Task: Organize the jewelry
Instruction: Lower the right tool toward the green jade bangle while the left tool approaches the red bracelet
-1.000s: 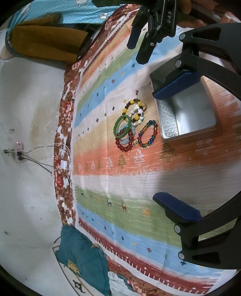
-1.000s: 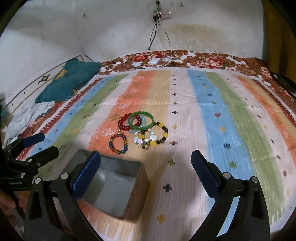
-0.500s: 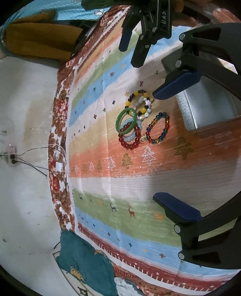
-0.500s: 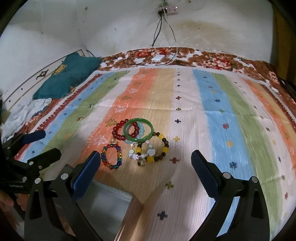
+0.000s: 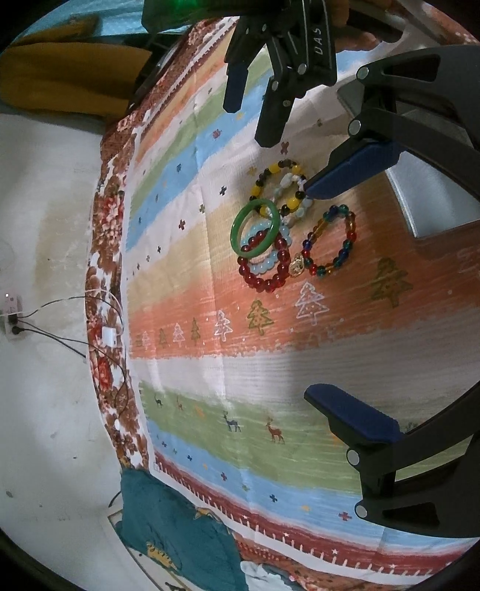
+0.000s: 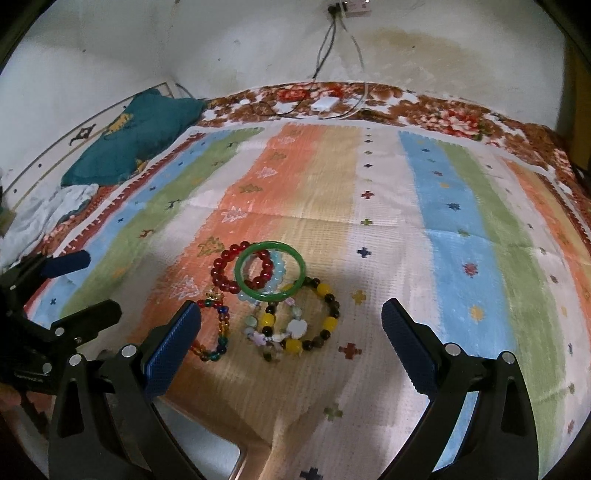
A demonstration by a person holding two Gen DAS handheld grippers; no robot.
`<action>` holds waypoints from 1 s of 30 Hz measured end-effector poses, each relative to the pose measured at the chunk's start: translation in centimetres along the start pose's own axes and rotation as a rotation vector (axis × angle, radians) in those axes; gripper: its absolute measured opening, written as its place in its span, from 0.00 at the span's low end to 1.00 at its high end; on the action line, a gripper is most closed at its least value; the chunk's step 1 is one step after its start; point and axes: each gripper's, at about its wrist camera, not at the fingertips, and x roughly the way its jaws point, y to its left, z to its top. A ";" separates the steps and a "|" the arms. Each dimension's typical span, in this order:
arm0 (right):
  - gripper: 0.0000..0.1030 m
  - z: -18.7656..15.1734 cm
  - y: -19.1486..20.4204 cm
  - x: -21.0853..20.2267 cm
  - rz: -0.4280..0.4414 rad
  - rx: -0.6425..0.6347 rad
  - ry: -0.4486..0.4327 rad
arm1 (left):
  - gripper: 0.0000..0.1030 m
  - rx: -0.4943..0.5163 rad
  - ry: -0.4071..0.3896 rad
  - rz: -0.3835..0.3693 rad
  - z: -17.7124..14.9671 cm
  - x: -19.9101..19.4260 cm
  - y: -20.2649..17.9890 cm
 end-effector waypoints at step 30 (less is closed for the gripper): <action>0.88 2.3 -1.3 6.9 0.004 -0.010 0.082 | 0.95 0.027 0.061 0.001 1.9 5.4 1.3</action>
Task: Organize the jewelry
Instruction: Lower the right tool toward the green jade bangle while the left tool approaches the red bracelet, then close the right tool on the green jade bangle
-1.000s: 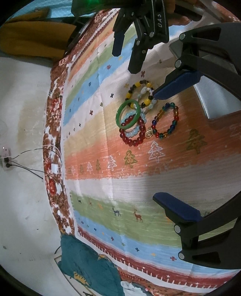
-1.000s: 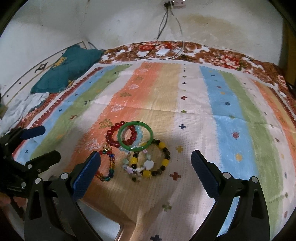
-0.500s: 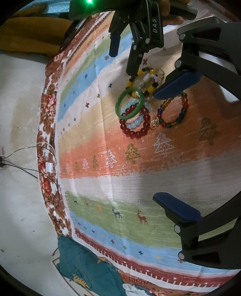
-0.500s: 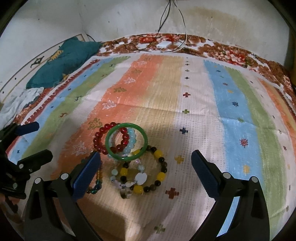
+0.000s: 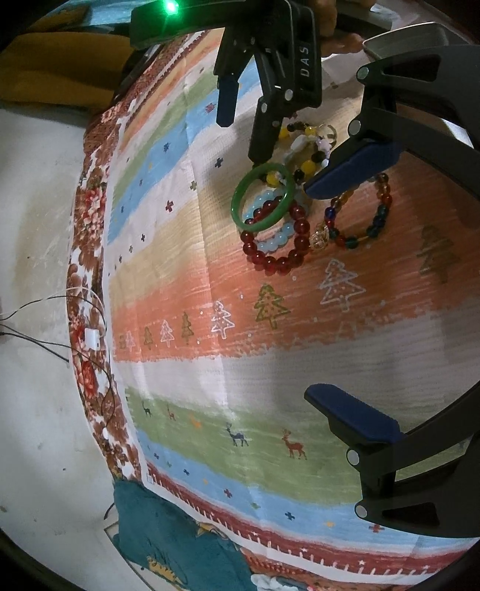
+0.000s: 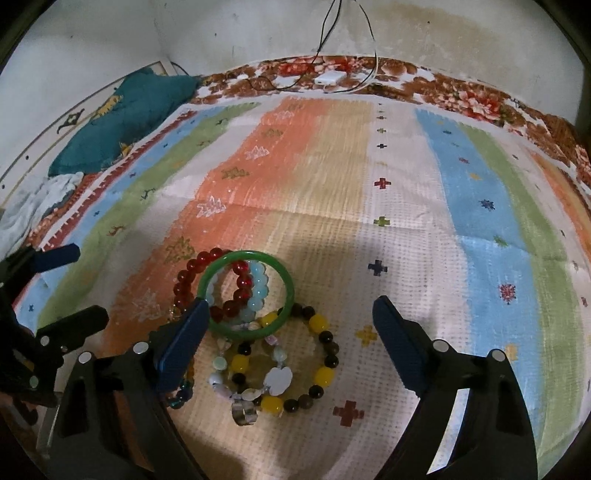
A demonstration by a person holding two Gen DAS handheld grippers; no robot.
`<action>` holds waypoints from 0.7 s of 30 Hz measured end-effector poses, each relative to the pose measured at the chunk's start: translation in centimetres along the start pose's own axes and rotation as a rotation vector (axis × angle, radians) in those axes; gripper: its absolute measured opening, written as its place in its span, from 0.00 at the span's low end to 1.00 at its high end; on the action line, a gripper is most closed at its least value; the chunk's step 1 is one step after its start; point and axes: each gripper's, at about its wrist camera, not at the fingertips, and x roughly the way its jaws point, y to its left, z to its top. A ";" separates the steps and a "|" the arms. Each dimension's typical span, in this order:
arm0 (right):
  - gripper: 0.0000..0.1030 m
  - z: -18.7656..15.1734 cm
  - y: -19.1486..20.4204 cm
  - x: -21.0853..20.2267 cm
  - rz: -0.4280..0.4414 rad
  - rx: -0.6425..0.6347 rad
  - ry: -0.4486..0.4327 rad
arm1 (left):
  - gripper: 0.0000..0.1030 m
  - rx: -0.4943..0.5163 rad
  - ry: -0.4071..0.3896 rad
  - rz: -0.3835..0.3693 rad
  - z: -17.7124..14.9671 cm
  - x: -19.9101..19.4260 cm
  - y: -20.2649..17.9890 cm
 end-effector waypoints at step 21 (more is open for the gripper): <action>0.48 0.7 -0.6 4.2 0.015 -0.021 0.067 | 0.95 -0.009 0.032 -0.027 1.0 2.5 0.8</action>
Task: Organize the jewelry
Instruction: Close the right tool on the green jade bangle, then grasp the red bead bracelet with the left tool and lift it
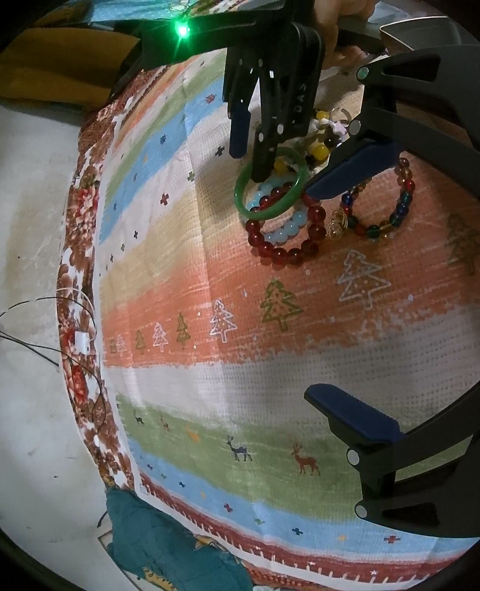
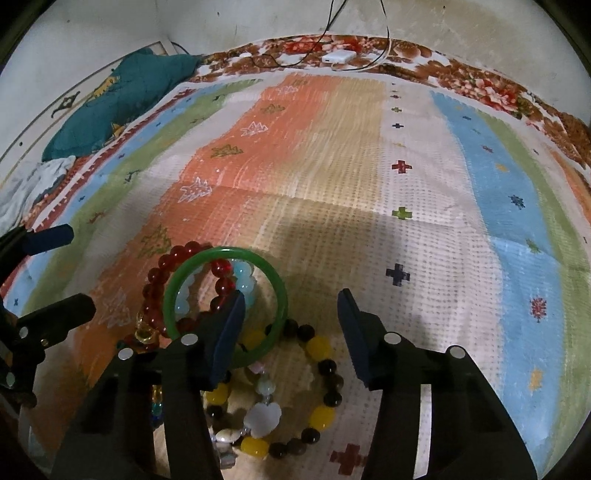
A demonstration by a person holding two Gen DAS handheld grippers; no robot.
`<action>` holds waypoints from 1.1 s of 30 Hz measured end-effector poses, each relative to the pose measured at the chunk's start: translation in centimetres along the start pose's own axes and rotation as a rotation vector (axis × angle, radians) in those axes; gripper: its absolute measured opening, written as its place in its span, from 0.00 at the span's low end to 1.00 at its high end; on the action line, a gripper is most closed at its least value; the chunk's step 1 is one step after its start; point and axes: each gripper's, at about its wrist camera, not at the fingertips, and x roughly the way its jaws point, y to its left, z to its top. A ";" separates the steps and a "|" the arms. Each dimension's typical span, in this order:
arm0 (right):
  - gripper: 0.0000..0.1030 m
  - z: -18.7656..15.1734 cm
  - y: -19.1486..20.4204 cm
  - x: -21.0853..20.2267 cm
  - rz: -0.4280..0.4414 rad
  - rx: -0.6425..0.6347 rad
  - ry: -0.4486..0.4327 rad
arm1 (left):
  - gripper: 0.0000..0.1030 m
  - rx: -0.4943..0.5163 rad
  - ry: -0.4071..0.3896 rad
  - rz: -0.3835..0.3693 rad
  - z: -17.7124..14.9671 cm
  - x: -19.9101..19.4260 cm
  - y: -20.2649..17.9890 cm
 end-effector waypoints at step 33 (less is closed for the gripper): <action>0.09 0.9 -1.6 0.0 0.029 0.089 0.002 | 0.65 0.085 0.073 -0.088 0.9 5.5 -0.5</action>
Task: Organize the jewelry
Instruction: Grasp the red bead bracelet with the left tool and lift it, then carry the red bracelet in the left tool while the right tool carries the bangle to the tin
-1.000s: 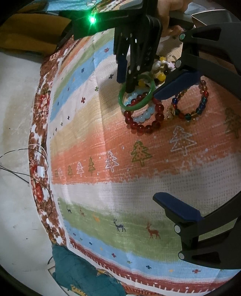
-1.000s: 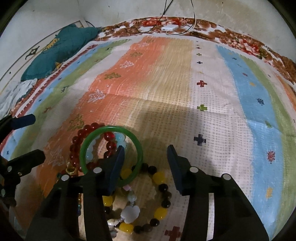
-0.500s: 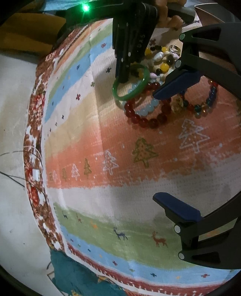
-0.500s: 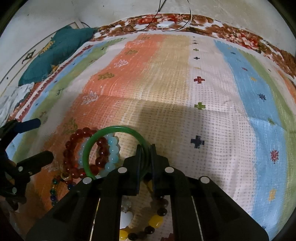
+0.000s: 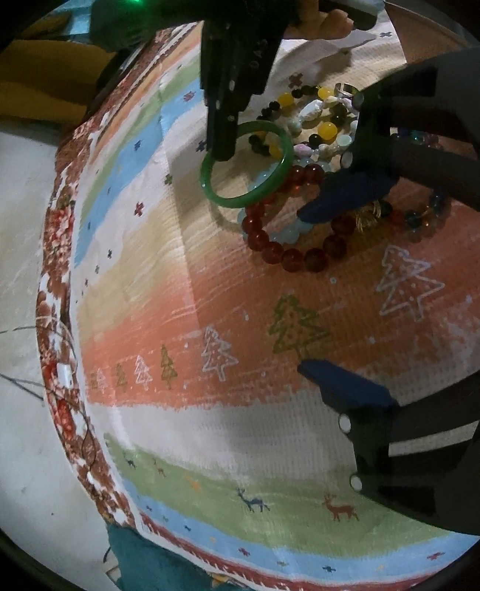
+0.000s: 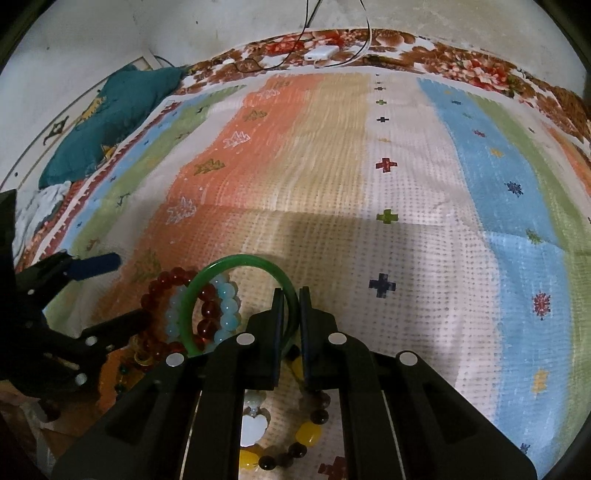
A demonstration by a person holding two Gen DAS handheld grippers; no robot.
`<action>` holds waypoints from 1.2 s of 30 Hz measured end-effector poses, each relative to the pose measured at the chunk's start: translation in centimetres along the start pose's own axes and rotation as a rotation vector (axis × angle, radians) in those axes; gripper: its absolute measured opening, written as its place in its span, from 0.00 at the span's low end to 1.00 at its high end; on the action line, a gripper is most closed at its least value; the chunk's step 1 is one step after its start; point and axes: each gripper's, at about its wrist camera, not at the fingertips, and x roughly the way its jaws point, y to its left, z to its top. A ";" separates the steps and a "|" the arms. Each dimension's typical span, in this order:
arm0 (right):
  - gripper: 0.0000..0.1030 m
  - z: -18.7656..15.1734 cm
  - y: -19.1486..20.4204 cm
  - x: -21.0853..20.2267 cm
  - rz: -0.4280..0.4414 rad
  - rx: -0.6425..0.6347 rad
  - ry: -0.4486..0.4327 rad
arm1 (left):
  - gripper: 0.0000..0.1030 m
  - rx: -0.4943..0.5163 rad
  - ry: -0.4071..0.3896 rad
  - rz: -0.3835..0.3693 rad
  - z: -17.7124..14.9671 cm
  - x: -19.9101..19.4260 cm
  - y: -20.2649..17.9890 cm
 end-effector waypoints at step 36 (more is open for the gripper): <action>0.09 -0.9 0.8 -6.0 -0.009 0.003 -0.086 | 0.12 -0.047 -0.131 -0.057 1.3 -7.1 -0.9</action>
